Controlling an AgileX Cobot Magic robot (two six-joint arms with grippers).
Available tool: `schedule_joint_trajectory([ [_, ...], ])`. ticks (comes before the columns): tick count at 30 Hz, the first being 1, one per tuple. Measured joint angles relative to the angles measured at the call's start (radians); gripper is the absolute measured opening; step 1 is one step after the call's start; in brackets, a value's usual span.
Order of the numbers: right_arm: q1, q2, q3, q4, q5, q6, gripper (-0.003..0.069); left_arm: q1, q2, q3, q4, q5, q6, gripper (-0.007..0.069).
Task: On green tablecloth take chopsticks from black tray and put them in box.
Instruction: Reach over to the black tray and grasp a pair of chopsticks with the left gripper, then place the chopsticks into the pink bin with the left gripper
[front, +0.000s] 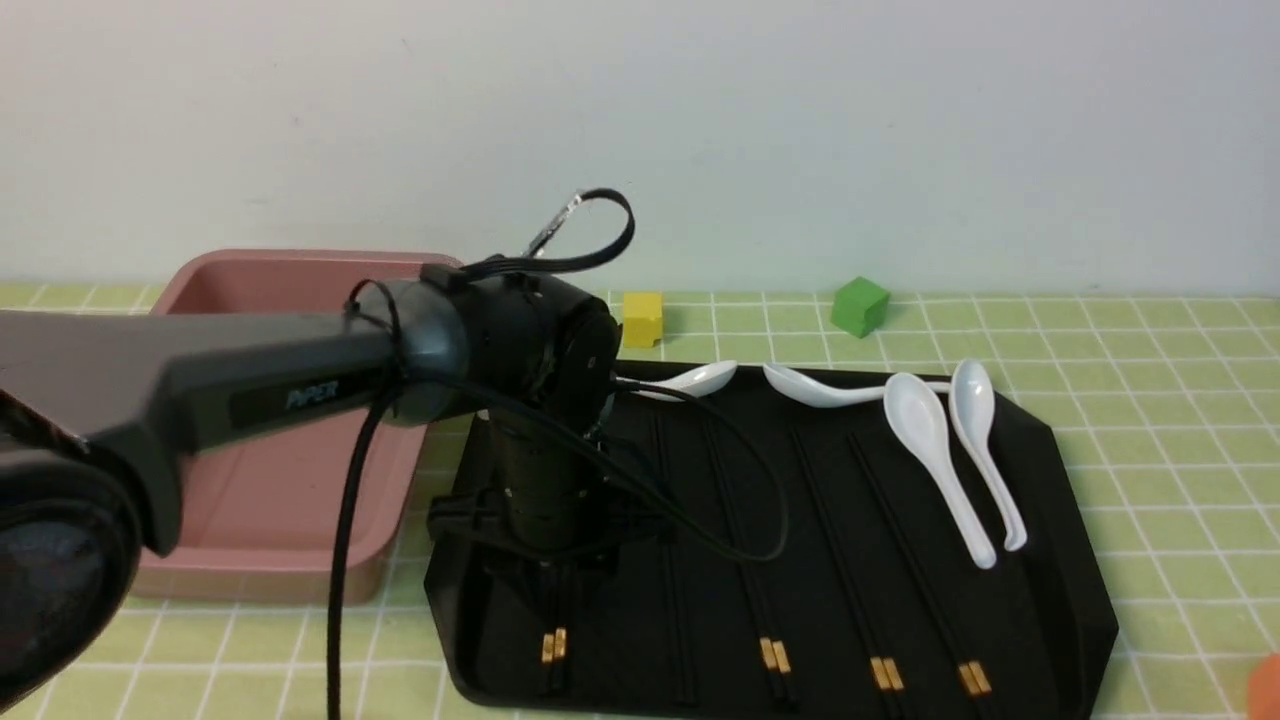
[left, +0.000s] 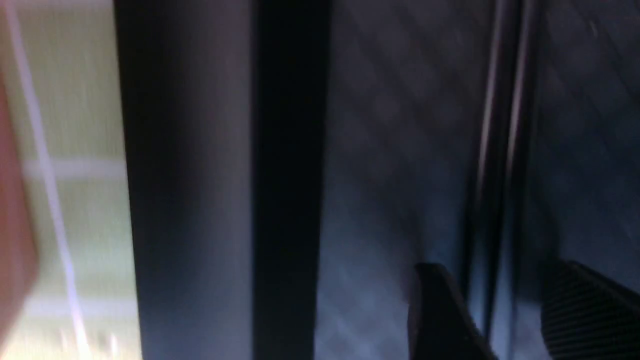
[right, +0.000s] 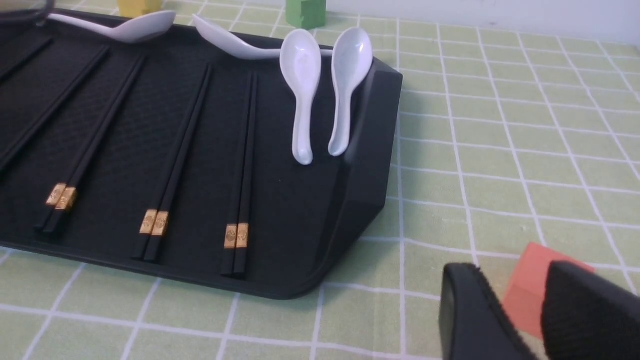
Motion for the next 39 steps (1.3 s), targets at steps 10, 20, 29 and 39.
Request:
schedule_joint_trajectory([
  [10, 0.000, 0.000, 0.000, 0.000, 0.000, 0.000, 0.0239, 0.000, 0.020, -0.016, -0.017, -0.034, 0.001, 0.0125],
  [20, 0.000, 0.000, 0.000, 0.000, 0.000, 0.000, 0.0239, 0.035, -0.197, -0.101, -0.034, 0.069, 0.005, 0.0113],
  [29, 0.000, 0.000, 0.000, 0.000, 0.000, 0.000, 0.0239, 0.388, -0.412, -0.103, 0.019, 0.215, 0.134, 0.0113],
  [39, 0.000, 0.000, 0.000, 0.000, 0.000, 0.000, 0.0239, 0.497, -0.240, 0.028, -0.029, -0.025, 0.198, 0.0113],
])
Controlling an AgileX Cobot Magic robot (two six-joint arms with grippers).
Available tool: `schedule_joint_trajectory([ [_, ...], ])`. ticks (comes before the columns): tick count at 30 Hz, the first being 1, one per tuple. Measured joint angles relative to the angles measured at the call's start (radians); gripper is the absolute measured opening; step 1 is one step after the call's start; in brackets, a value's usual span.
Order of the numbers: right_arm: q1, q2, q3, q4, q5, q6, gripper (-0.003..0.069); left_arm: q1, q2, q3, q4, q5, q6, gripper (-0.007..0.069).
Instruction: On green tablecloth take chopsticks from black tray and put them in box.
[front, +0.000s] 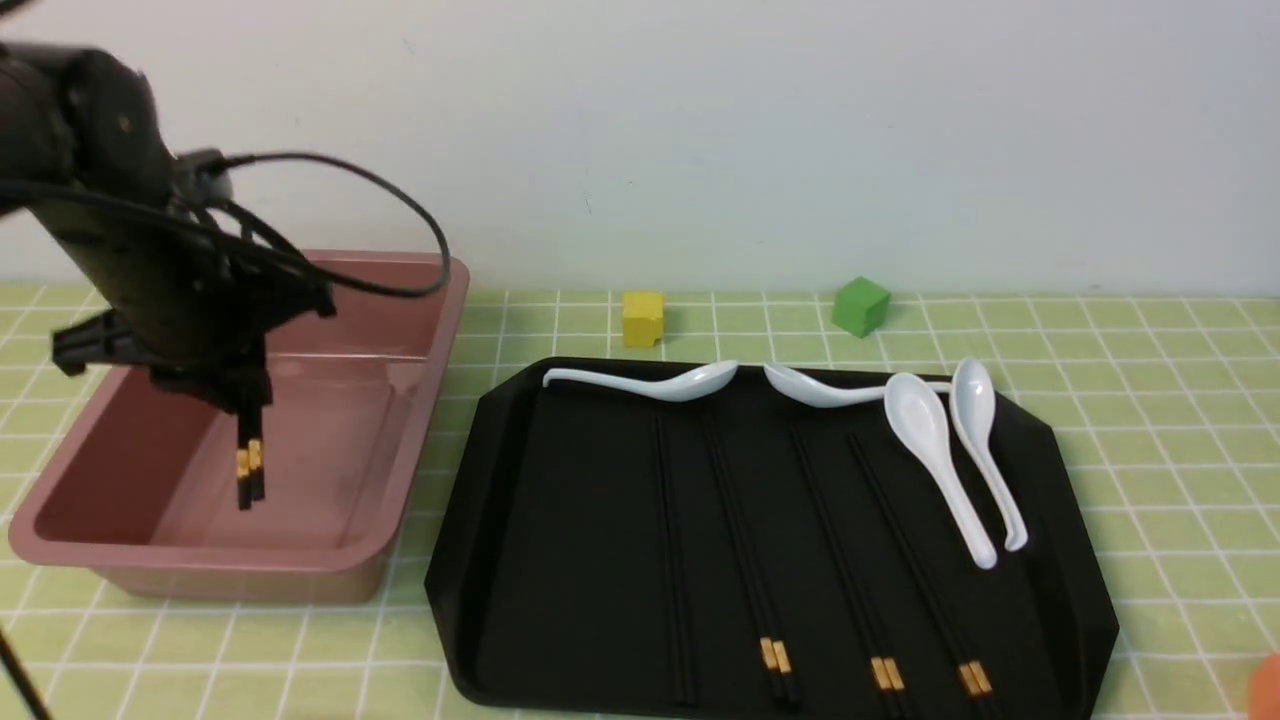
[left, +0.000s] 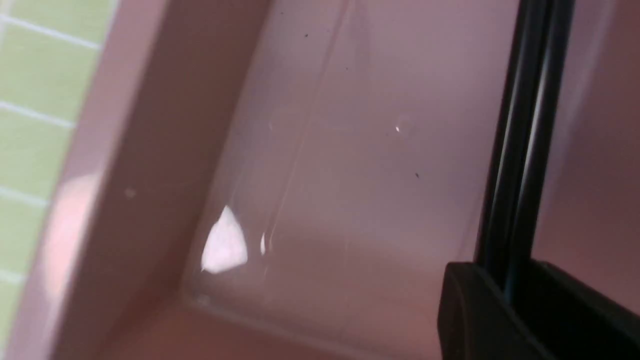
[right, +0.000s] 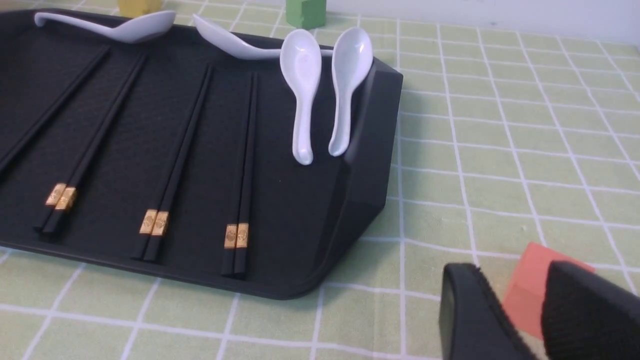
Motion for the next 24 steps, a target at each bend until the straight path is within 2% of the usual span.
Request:
schedule_joint_trajectory([
  [3, 0.000, 0.000, 0.000, 0.000, 0.000, 0.000, 0.0239, 0.000, 0.057, 0.000, 0.022, -0.052, 0.008, 0.0128],
  [6, 0.000, 0.000, 0.000, 0.000, 0.000, 0.000, 0.0239, 0.000, 0.117, 0.000, 0.047, -0.093, 0.009, 0.0195],
  [8, 0.000, 0.000, 0.000, 0.000, 0.000, 0.000, 0.0239, 0.000, 0.133, 0.000, 0.046, -0.095, 0.009, 0.0242],
  [12, 0.000, 0.000, 0.000, 0.000, 0.000, 0.000, 0.0239, 0.000, 0.133, -0.005, 0.027, -0.062, 0.018, 0.0277],
  [16, 0.000, 0.000, 0.000, 0.000, 0.000, 0.000, 0.0239, 0.000, 0.088, -0.020, 0.006, 0.009, 0.063, 0.0192],
  [18, 0.000, 0.000, 0.000, 0.000, 0.000, 0.000, 0.0239, 0.000, -0.010, -0.027, -0.003, 0.070, 0.113, 0.0074],
  [20, 0.000, 0.000, 0.000, 0.000, 0.000, 0.000, 0.0239, 0.000, -0.082, -0.029, -0.004, 0.107, 0.139, 0.0005],
  [24, 0.000, 0.000, 0.000, 0.000, 0.000, 0.000, 0.0239, 0.000, -0.278, 0.003, -0.010, 0.157, 0.159, -0.0013],
])
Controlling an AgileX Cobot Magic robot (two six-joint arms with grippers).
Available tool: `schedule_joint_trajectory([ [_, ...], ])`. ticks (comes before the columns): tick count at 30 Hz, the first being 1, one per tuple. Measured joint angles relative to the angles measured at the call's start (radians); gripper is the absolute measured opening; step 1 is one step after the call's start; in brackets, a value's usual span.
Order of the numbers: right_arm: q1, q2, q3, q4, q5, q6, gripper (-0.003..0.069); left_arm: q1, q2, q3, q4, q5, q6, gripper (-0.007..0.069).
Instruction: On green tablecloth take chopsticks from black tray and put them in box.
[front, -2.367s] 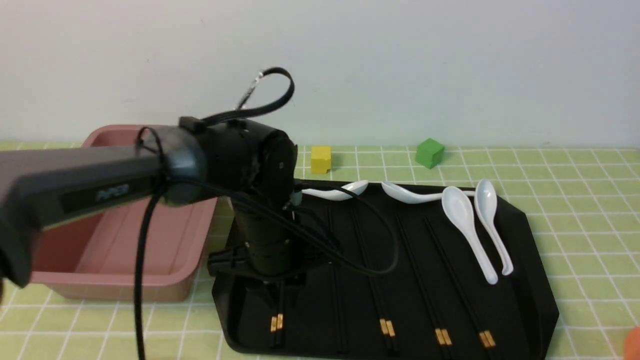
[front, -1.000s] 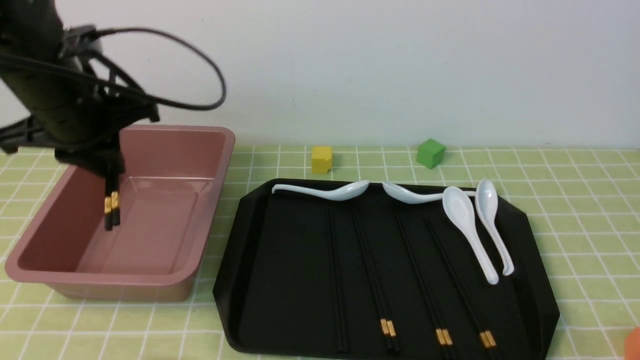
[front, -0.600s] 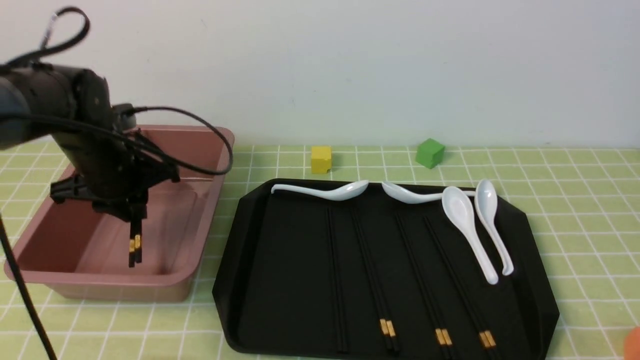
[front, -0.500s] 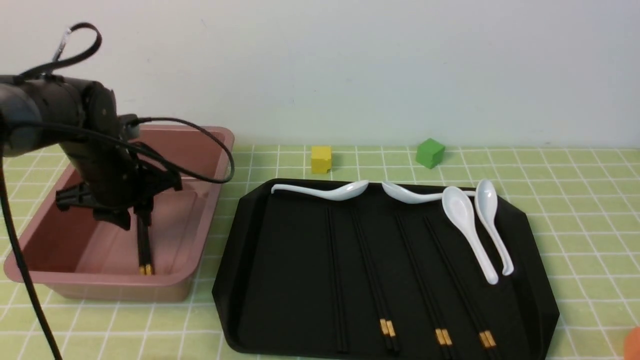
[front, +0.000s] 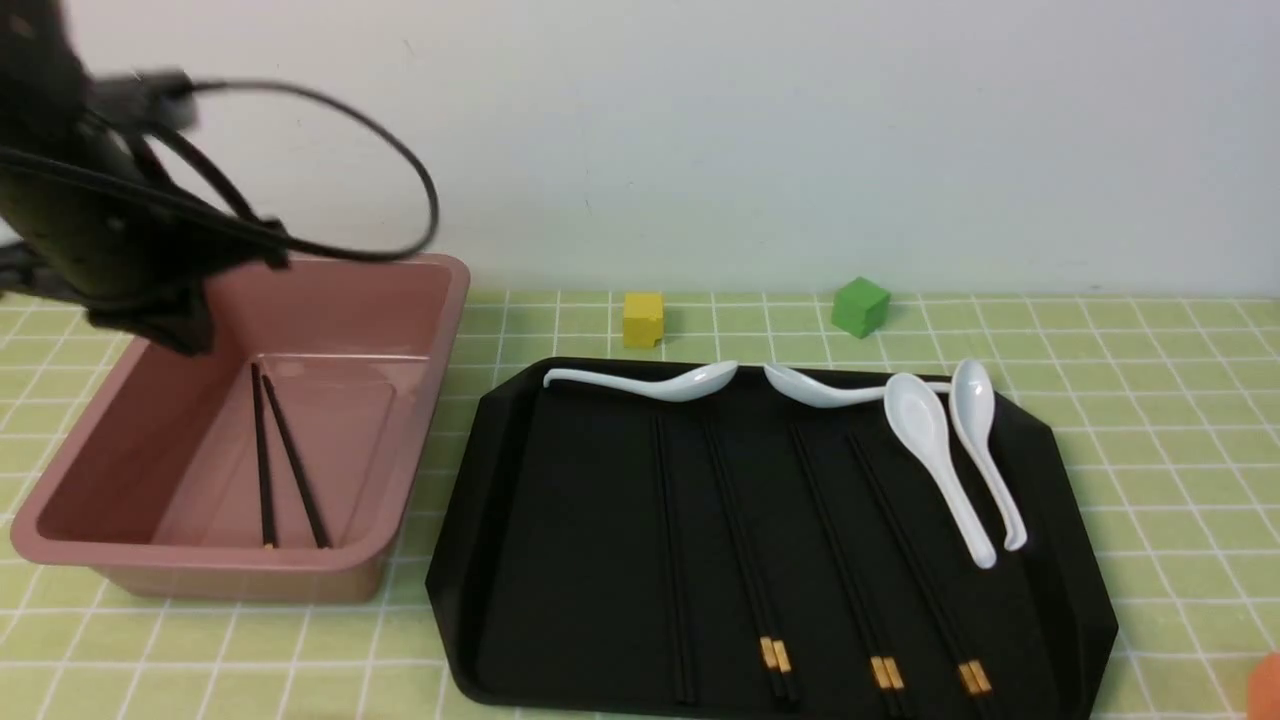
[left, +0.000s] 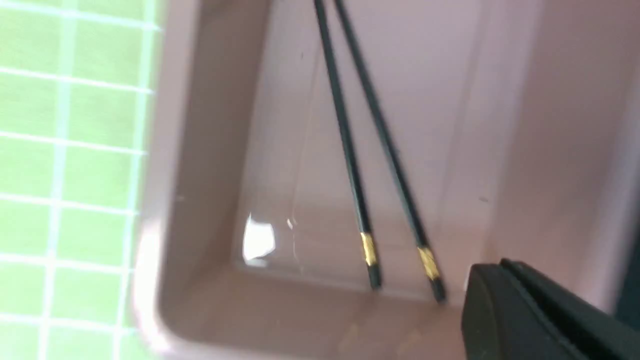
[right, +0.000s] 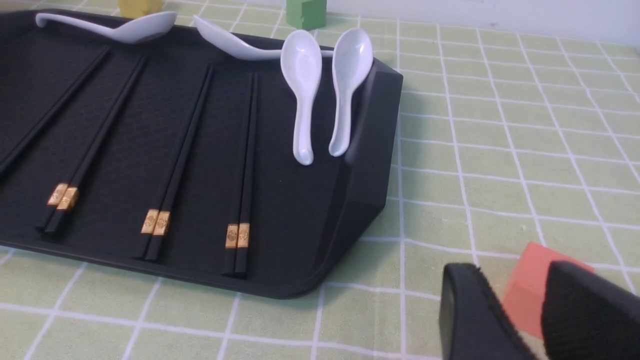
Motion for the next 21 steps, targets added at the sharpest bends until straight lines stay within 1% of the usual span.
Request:
schedule_joint_trajectory([
  [3, 0.000, 0.000, 0.000, 0.000, 0.000, 0.000, 0.0239, 0.000, -0.173, 0.115, -0.027, -0.033, 0.009, -0.0013],
  [6, 0.000, 0.000, 0.000, 0.000, 0.000, 0.000, 0.0239, 0.000, -0.357, 0.309, -0.088, -0.159, 0.045, -0.0013],
  [8, 0.000, 0.000, 0.000, 0.000, 0.000, 0.000, 0.0239, 0.000, -0.508, 0.494, -0.170, -0.322, 0.112, -0.0013],
  [10, 0.000, 0.000, 0.000, 0.000, 0.000, 0.000, 0.0239, 0.000, -0.604, 0.613, -0.232, -0.399, 0.148, -0.0013],
  [11, 0.000, 0.000, 0.000, 0.000, 0.000, 0.000, 0.0239, 0.000, -0.753, 0.790, -0.332, -0.543, 0.219, -0.0013],
  [13, 0.000, 0.000, 0.000, 0.000, 0.000, 0.000, 0.0239, 0.000, -0.897, 0.947, -0.435, -0.646, 0.264, -0.0013],
  [15, 0.000, 0.000, 0.000, 0.000, 0.000, 0.000, 0.0239, 0.000, -0.989, 1.028, -0.496, -0.716, 0.295, -0.0013],
  [16, 0.000, 0.000, 0.000, 0.000, 0.000, 0.000, 0.0239, 0.000, -1.096, 1.105, -0.554, -0.771, 0.322, -0.0013],
  [17, 0.000, 0.000, 0.000, 0.000, 0.000, 0.000, 0.0239, 0.000, -1.120, 1.119, -0.564, -0.777, 0.325, -0.0013],
  [20, 0.000, 0.000, 0.000, 0.000, 0.000, 0.000, 0.0239, 0.000, -1.299, 1.187, -0.589, -0.834, 0.360, -0.0013],
  [21, 0.000, 0.000, 0.000, 0.000, 0.000, 0.000, 0.0239, 0.000, -1.307, 1.191, -0.590, -0.835, 0.361, -0.0013],
])
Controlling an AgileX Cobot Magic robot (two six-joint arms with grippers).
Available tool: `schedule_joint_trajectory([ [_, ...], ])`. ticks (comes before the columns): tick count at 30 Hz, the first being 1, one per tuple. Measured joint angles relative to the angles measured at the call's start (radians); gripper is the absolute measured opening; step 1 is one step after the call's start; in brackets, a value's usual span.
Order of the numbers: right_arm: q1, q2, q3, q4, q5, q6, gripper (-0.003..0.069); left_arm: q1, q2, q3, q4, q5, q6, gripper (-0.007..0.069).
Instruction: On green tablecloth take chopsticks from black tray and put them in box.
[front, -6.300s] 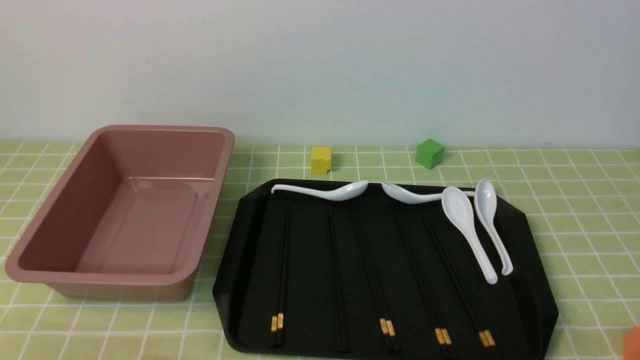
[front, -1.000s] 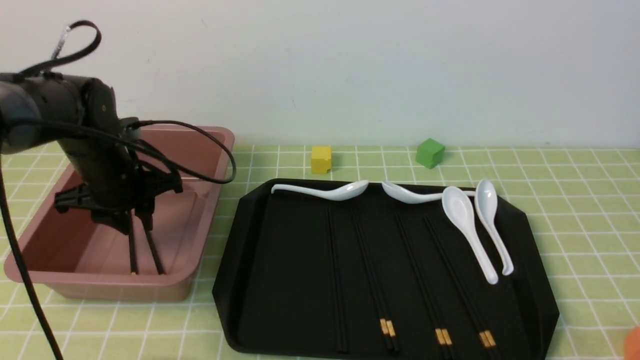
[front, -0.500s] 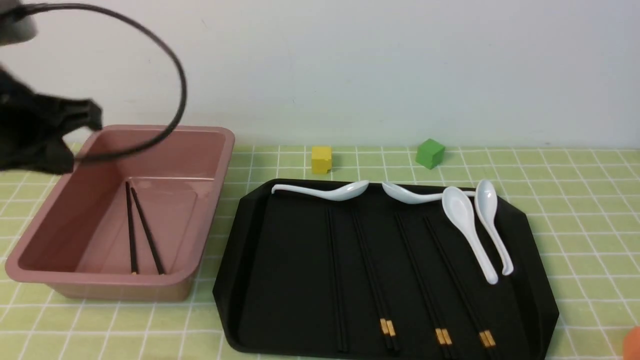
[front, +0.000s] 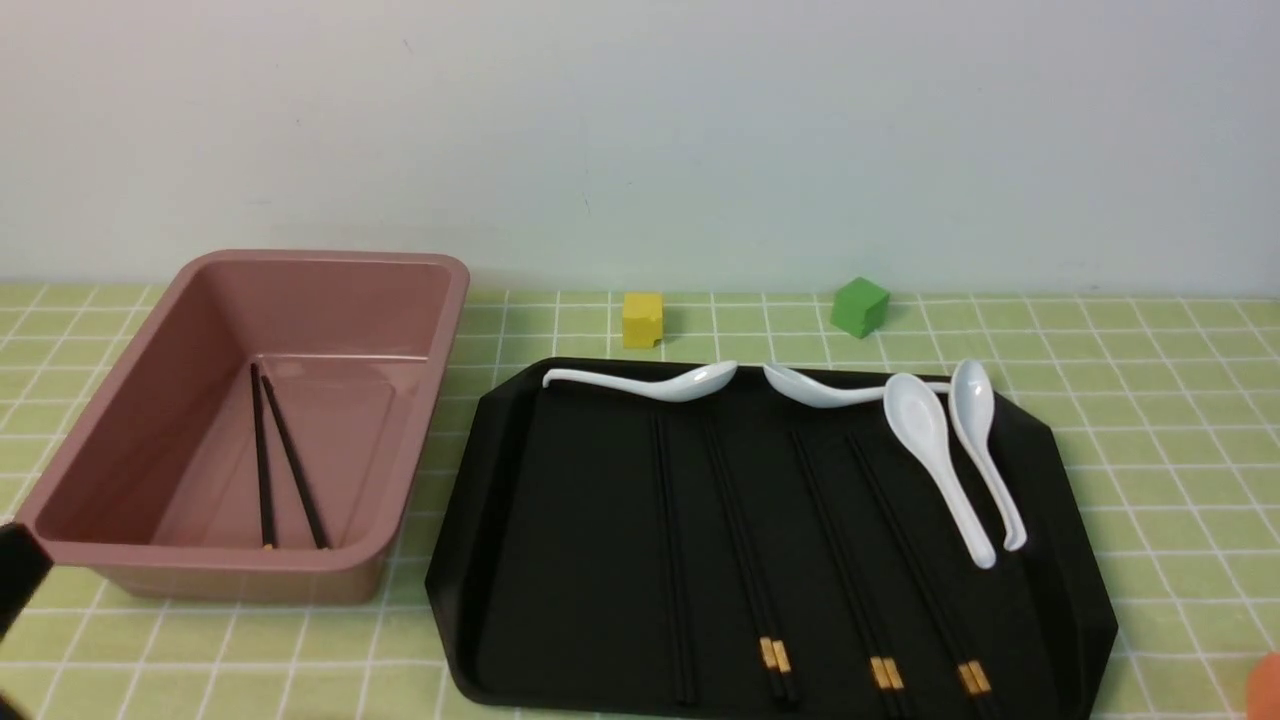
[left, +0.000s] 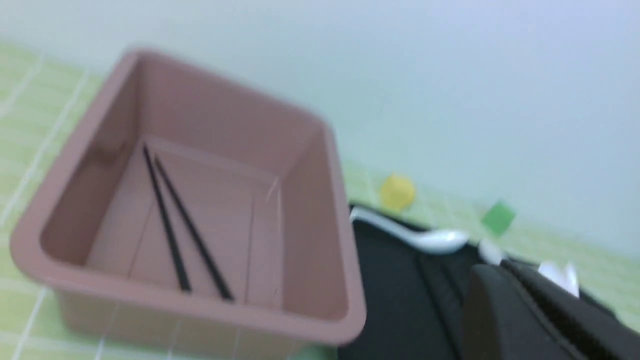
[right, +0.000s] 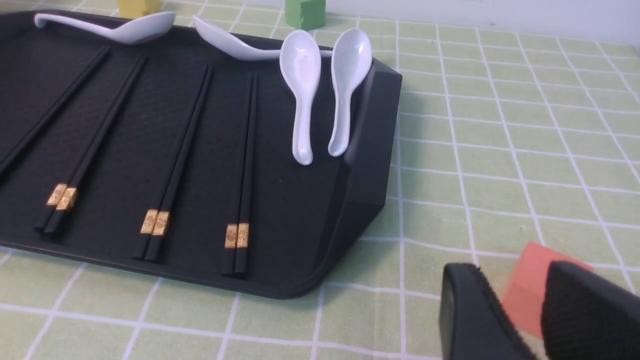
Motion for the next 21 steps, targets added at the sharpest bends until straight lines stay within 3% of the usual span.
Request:
schedule_joint_trajectory([
  [7, 0.000, 0.000, 0.000, 0.000, 0.000, 0.000, 0.0239, 0.000, -0.171, 0.010, -0.005, -0.016, 0.013, -0.0013],
  [21, 0.000, 0.000, 0.000, 0.000, 0.000, 0.000, 0.0239, 0.000, -0.175, 0.010, -0.012, -0.016, 0.013, -0.0013],
])
